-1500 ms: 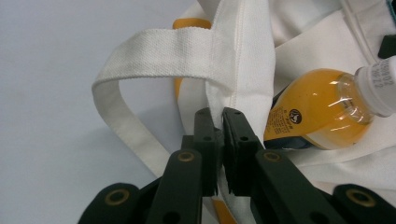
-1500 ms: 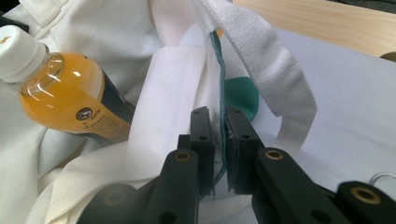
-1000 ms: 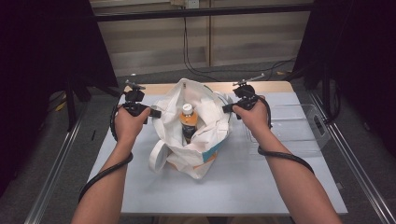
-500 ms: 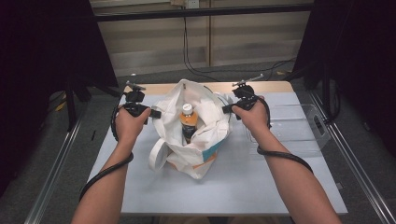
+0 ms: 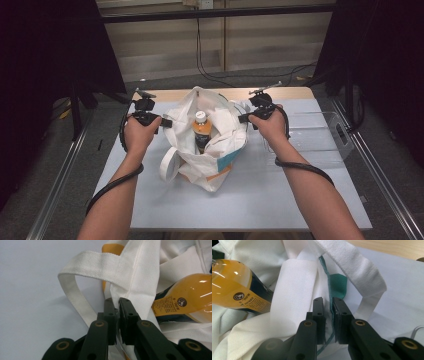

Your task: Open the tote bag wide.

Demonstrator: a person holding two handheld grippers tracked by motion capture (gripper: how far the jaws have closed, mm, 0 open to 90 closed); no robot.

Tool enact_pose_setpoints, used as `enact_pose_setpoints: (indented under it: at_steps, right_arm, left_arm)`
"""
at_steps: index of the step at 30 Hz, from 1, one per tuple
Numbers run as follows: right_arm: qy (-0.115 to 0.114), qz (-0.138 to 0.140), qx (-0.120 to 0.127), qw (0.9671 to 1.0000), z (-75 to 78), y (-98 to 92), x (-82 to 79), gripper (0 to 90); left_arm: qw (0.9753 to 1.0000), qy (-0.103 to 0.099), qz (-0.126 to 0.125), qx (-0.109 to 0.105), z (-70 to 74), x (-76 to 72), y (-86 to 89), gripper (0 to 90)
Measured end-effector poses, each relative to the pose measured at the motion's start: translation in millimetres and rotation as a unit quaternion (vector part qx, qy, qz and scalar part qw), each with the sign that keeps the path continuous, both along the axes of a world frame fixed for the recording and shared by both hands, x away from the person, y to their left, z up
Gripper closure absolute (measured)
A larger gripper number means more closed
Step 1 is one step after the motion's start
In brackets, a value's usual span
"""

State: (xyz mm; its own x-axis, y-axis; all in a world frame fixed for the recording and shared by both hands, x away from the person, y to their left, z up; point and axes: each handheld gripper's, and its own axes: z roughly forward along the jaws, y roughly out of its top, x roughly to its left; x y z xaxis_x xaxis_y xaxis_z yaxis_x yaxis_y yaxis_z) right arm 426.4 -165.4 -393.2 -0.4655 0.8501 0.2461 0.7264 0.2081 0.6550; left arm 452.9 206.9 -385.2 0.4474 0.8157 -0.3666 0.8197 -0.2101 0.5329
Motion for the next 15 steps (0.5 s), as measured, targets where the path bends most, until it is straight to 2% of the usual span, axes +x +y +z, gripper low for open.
enact_pose_setpoints:
  at_steps: [1, 3, 15]
  right_arm:
    - [0.000, 0.000, -0.001, 1.0000, -0.7, -0.2, 0.3, 81.5]
    - [0.003, -0.001, -0.001, 1.0000, -1.6, -0.3, 0.5, 81.4]
    - [0.007, 0.000, -0.001, 1.0000, -7.2, -1.8, 1.4, 81.0]
  left_arm:
    - [1.0000, -0.001, -0.003, 0.005, -0.4, 0.5, 0.8, 84.6]
    - [1.0000, -0.001, 0.002, -0.001, -2.1, 0.6, 0.4, 84.6]
    - [1.0000, 0.001, 0.003, 0.000, -6.1, 1.3, 1.3, 84.6]
